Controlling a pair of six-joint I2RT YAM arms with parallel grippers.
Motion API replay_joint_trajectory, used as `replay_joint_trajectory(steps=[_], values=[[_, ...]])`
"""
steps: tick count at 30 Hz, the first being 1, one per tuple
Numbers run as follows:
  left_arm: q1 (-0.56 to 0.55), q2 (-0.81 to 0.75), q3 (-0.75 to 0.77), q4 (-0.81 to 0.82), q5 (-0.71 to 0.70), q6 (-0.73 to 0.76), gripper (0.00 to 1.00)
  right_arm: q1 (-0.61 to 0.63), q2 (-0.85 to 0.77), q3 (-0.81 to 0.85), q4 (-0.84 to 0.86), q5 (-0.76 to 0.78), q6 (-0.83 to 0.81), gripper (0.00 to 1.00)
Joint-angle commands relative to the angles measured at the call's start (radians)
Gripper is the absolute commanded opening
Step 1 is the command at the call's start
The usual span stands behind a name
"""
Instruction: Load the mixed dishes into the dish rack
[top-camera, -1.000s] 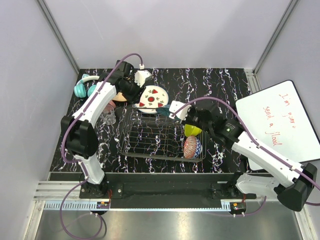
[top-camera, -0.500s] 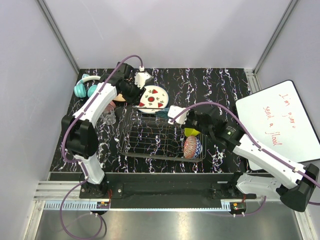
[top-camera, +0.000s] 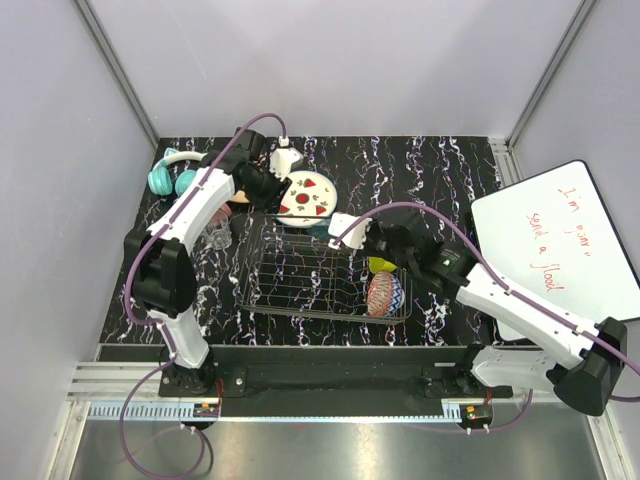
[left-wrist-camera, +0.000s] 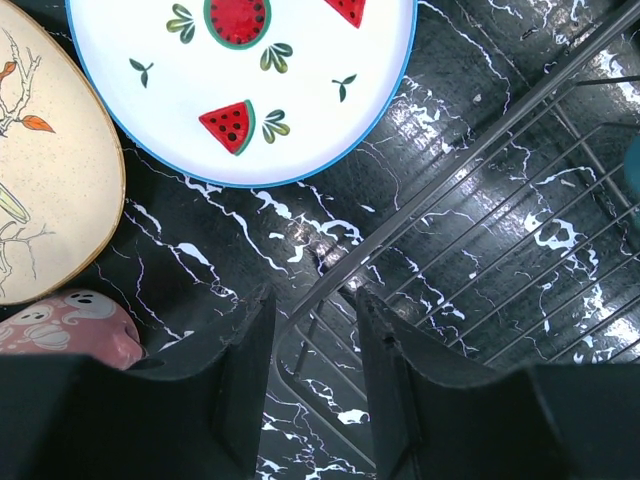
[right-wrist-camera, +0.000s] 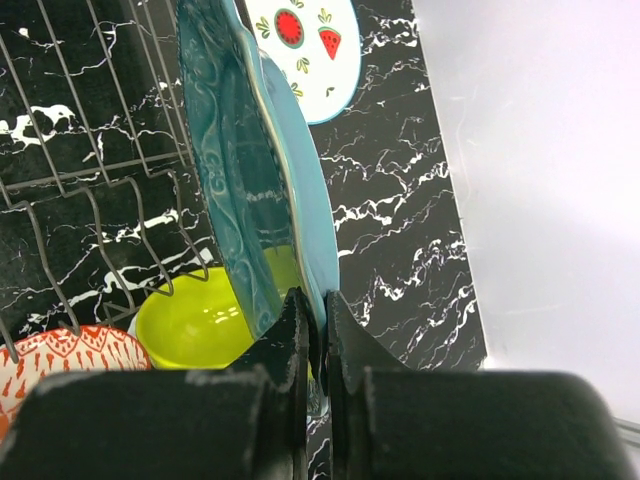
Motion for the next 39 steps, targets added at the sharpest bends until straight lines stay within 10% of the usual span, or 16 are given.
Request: replay_joint_trajectory(steps=[1, 21, 29, 39], values=[[0.0, -0.026, -0.012, 0.05, 0.026, -0.001, 0.42, 0.002, 0.001, 0.018, 0.124, 0.043, -0.021, 0.0], [0.032, -0.055, -0.081, 0.086, 0.037, 0.045, 0.41, 0.002, 0.171, 0.027, 0.149, 0.074, 0.024, 0.01], [0.037, -0.044, -0.064, 0.086, 0.029, 0.046, 0.41, 0.0, 0.136, 0.01, 0.1, 0.118, 0.074, 0.42], [0.037, 0.0, -0.02, 0.086, 0.014, 0.048, 0.41, 0.017, 0.003, 0.029, 0.023, 0.105, 0.131, 0.56]])
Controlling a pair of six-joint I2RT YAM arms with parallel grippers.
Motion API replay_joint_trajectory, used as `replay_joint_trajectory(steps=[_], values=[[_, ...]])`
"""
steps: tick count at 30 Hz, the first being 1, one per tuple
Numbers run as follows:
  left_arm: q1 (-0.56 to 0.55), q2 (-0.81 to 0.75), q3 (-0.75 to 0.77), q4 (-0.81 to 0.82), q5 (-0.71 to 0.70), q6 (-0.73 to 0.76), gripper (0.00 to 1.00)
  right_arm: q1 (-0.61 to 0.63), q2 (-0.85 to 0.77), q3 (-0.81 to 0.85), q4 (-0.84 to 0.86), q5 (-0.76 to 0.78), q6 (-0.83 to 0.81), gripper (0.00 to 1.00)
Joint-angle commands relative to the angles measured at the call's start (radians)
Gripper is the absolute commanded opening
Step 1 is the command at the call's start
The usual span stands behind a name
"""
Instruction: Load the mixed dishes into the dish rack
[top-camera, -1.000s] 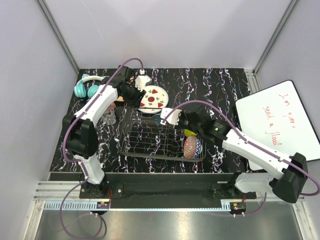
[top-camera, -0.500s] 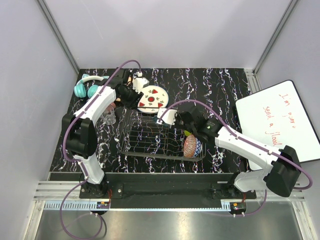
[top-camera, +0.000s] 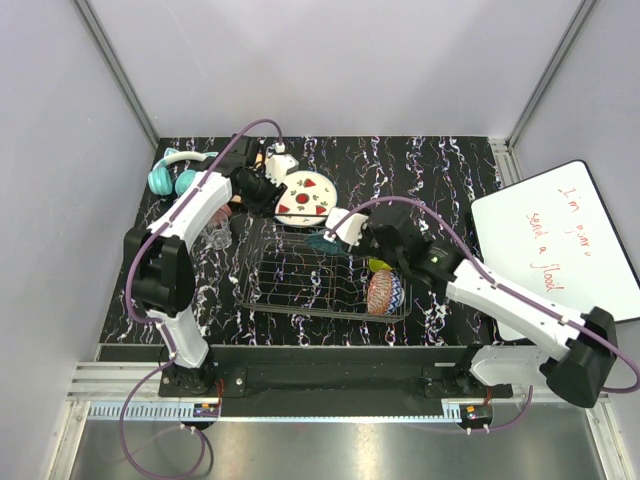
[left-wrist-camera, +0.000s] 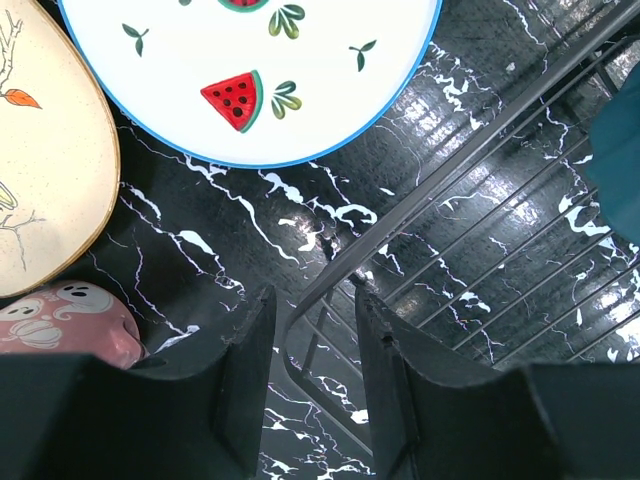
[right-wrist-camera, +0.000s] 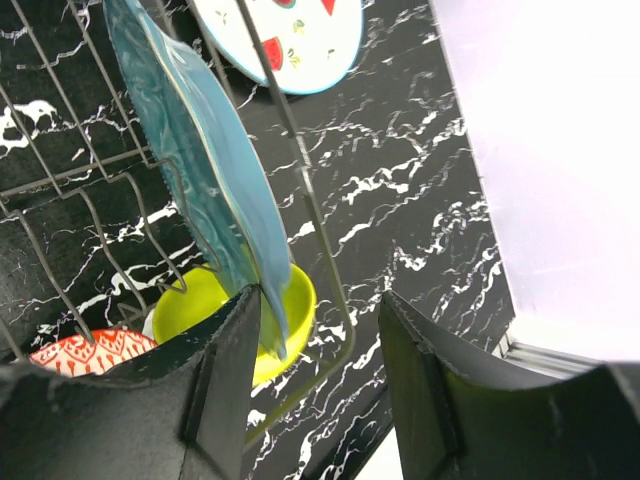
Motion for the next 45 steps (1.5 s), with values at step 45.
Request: replay_joint_trajectory(steps=[45], values=[[0.132, 0.35, 0.362, 0.004, -0.191, 0.188, 0.4, -0.697, 1.354, 1.401, -0.008, -0.995, 1.289, 0.7]])
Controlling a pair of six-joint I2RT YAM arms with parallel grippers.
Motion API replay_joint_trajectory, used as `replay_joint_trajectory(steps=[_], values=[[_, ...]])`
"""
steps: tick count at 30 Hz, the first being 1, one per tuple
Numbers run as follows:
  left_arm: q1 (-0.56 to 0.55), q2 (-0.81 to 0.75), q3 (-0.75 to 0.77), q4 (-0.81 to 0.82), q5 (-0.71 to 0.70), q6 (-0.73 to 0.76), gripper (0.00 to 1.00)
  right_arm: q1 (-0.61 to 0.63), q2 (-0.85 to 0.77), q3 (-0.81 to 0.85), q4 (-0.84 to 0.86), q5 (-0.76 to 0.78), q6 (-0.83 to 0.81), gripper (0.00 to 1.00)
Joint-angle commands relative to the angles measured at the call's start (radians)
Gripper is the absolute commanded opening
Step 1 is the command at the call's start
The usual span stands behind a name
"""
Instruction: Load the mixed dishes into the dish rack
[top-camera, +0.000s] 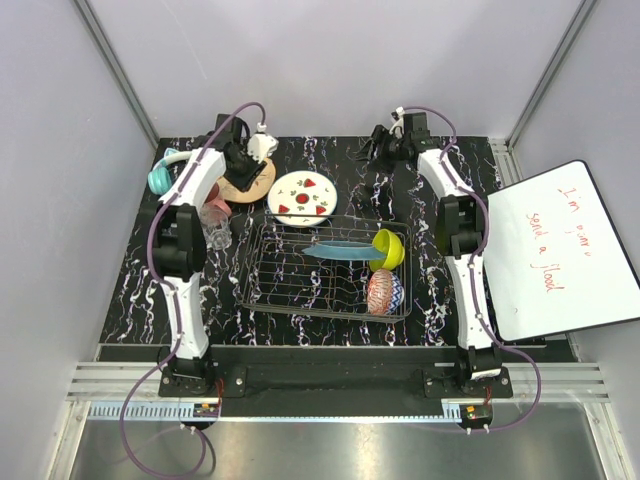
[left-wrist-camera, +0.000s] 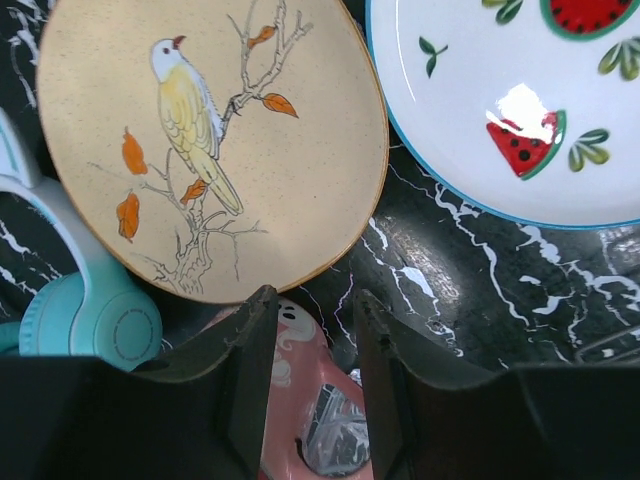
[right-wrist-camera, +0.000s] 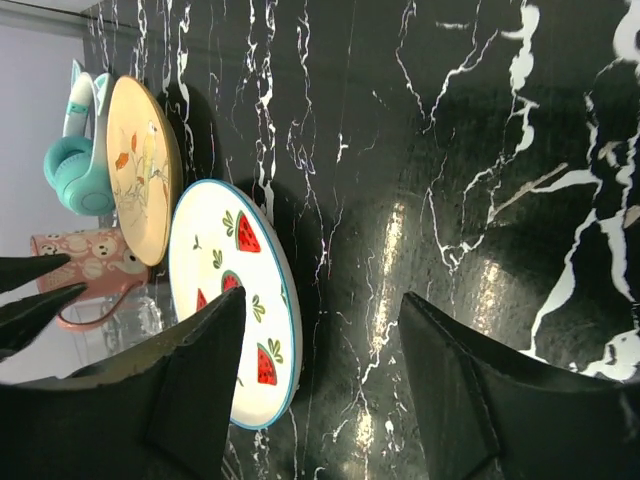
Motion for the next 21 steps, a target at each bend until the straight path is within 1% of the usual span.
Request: replay_joint_trajectory(steps=[1, 6, 14, 21], values=[[-0.02, 0.048, -0.003, 0.011, -0.041, 0.124, 0.4, 0.008, -0.04, 0.036, 0.055, -0.11, 0.051, 0.7], [-0.056, 0.089, -0.043, 0.043, -0.105, 0.21, 0.4, 0.029, -0.034, -0.021, 0.06, -0.124, 0.039, 0.7], [-0.107, 0.132, -0.043, 0.077, -0.122, 0.226, 0.4, 0.078, -0.013, -0.04, 0.061, -0.127, 0.036, 0.7], [-0.125, 0.163, -0.041, 0.089, -0.116, 0.241, 0.4, 0.11, 0.007, -0.053, 0.076, -0.136, 0.048, 0.69]])
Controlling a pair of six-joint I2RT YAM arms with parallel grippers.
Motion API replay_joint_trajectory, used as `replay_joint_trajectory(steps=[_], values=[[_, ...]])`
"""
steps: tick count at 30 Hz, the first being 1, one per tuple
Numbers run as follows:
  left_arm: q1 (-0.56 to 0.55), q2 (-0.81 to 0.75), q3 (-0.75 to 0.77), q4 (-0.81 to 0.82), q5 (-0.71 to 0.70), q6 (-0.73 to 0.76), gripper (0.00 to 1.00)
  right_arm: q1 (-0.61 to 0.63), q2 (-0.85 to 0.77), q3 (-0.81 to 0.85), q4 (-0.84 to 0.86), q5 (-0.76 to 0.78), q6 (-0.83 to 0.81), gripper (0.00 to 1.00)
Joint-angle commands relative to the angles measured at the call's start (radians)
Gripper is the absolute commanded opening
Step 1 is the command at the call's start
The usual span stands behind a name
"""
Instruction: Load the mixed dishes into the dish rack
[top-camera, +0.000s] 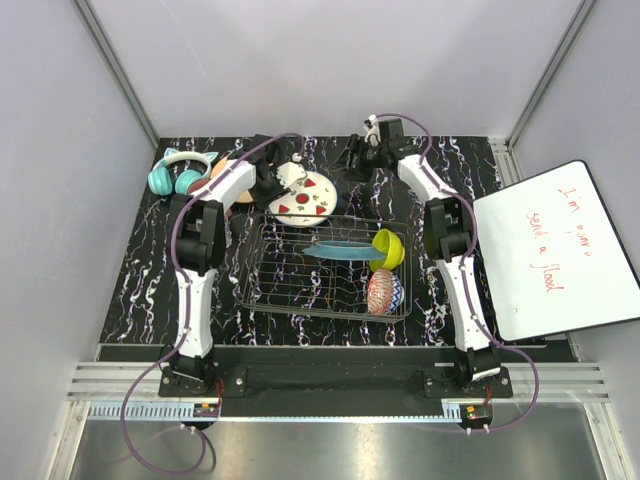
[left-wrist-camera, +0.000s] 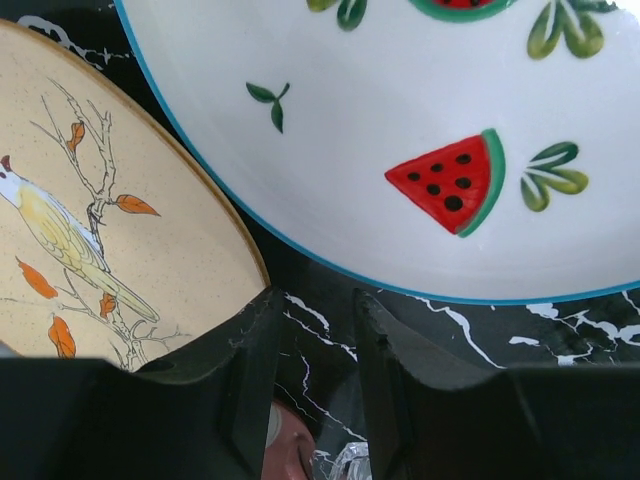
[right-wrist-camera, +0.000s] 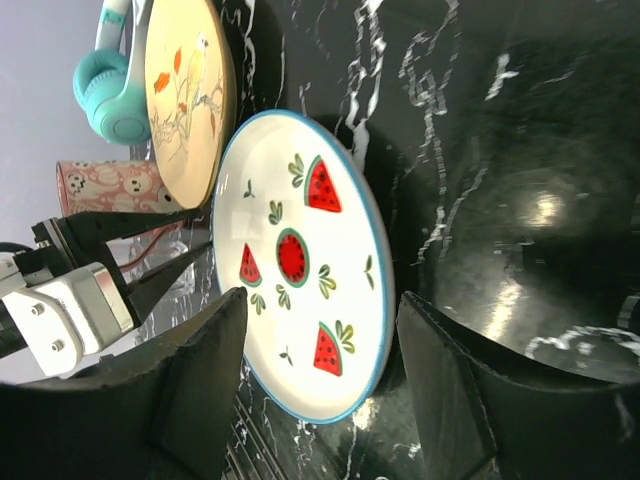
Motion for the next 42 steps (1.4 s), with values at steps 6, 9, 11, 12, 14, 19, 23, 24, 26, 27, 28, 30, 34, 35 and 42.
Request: replay_joint_trajectory(steps=[6, 9, 11, 12, 14, 19, 23, 24, 26, 27, 28, 30, 34, 35, 42], values=[[-0.02, 0.056, 0.035, 0.042, -0.013, 0.032, 0.4, 0.02, 0.01, -0.036, 0.043, -0.049, 0.015, 0.68], [-0.032, 0.076, 0.056, 0.042, -0.011, 0.035, 0.39, 0.02, 0.001, -0.078, 0.049, -0.055, 0.01, 0.66], [-0.041, 0.088, 0.074, 0.042, -0.013, 0.039, 0.4, 0.018, -0.013, -0.125, 0.055, -0.059, -0.004, 0.65], [-0.054, 0.094, 0.081, 0.042, -0.014, 0.041, 0.4, 0.018, -0.018, -0.141, 0.055, -0.058, -0.014, 0.64], [-0.066, 0.105, 0.099, 0.042, -0.017, 0.044, 0.4, 0.02, -0.036, -0.19, 0.059, -0.055, -0.027, 0.64], [-0.101, 0.119, 0.128, 0.042, -0.023, 0.056, 0.4, 0.014, -0.058, -0.24, 0.098, -0.069, -0.028, 0.62], [-0.109, 0.12, 0.133, 0.042, -0.022, 0.065, 0.4, 0.014, -0.044, -0.248, 0.158, -0.121, 0.028, 0.5], [-0.109, 0.12, 0.134, 0.042, -0.02, 0.07, 0.4, 0.014, -0.042, -0.253, 0.167, -0.125, 0.03, 0.48], [-0.11, 0.123, 0.137, 0.042, -0.011, 0.075, 0.4, 0.015, -0.041, -0.271, 0.185, -0.136, 0.038, 0.42], [-0.11, 0.125, 0.142, 0.042, -0.008, 0.079, 0.4, 0.015, -0.041, -0.276, 0.194, -0.139, 0.039, 0.39], [-0.112, 0.128, 0.142, 0.041, -0.004, 0.082, 0.4, 0.012, -0.041, -0.285, 0.201, -0.144, 0.042, 0.34], [-0.118, 0.126, 0.133, 0.041, 0.009, 0.107, 0.4, 0.011, -0.041, -0.294, 0.228, -0.155, 0.056, 0.3], [-0.136, 0.126, 0.139, 0.042, 0.039, 0.115, 0.4, 0.005, -0.036, -0.314, 0.271, -0.179, 0.087, 0.19], [-0.14, 0.126, 0.143, 0.041, 0.043, 0.115, 0.4, 0.0, -0.035, -0.319, 0.282, -0.187, 0.102, 0.13], [-0.167, 0.128, 0.154, 0.041, 0.049, 0.102, 0.4, -0.027, -0.105, -0.409, 0.424, -0.198, 0.183, 0.0]])
